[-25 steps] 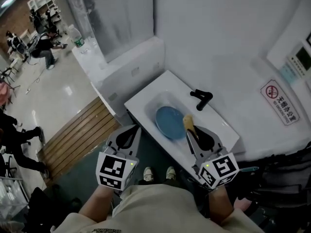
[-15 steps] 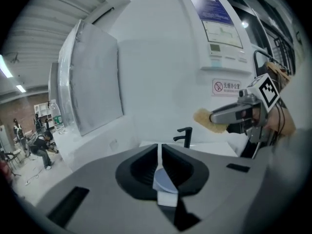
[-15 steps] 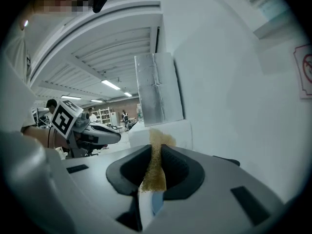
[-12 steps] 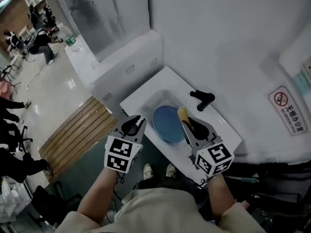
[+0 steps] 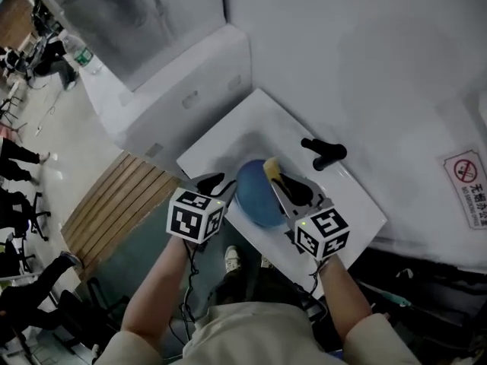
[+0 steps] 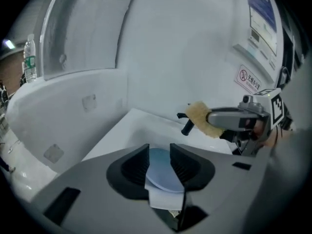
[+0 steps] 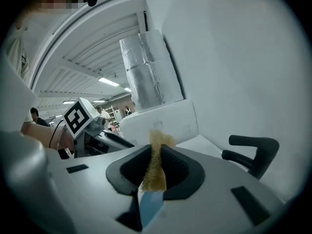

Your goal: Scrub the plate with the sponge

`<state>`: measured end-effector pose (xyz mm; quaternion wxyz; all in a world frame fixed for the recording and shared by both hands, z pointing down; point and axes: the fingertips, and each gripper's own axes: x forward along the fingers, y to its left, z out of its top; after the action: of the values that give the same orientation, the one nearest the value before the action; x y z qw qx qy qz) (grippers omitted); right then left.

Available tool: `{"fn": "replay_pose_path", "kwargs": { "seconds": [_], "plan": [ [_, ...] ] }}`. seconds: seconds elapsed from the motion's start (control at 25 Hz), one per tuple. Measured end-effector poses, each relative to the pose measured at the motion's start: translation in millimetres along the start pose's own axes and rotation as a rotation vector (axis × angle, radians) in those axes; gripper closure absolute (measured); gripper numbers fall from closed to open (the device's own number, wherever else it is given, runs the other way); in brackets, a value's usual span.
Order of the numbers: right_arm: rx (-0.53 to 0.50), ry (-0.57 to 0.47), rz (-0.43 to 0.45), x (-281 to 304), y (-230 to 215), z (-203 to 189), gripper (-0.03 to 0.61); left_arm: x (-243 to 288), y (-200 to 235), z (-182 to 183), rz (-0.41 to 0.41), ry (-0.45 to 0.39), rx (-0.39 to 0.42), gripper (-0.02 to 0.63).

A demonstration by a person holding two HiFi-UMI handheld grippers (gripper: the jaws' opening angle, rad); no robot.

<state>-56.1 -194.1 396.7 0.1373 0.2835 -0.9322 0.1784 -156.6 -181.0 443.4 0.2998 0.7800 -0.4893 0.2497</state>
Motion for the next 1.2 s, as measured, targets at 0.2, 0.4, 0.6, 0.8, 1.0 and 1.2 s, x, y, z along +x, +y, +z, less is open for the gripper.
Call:
{"fn": "replay_pose_path", "kwargs": {
  "seconds": [0.2, 0.4, 0.6, 0.8, 1.0, 1.2],
  "plan": [
    [0.032, 0.044, 0.022, 30.4, -13.4, -26.7, 0.508, 51.8, 9.0, -27.3, -0.023, 0.109, 0.008, 0.448],
    [0.077, 0.105, 0.037, 54.2, -21.2, -66.2, 0.508, 88.1, 19.8, -61.4, -0.046, 0.217, -0.033, 0.436],
    [0.113, 0.152, 0.041, 75.1, -39.6, -101.7, 0.508, 118.7, 32.4, -83.7, -0.041, 0.28, -0.052, 0.434],
    [0.145, 0.2, 0.067, 92.9, -44.5, -135.9, 0.508, 134.8, 36.4, -105.3, -0.088, 0.358, -0.132, 0.459],
    [0.167, 0.223, 0.086, 105.7, -46.2, -154.9, 0.508, 141.9, 49.2, -114.4, -0.072, 0.428, -0.17, 0.513],
    [0.174, 0.266, 0.134, 117.0, -38.6, -174.6, 0.506, 144.5, 55.1, -117.2, -0.068, 0.433, -0.179, 0.578]
  ]
}}
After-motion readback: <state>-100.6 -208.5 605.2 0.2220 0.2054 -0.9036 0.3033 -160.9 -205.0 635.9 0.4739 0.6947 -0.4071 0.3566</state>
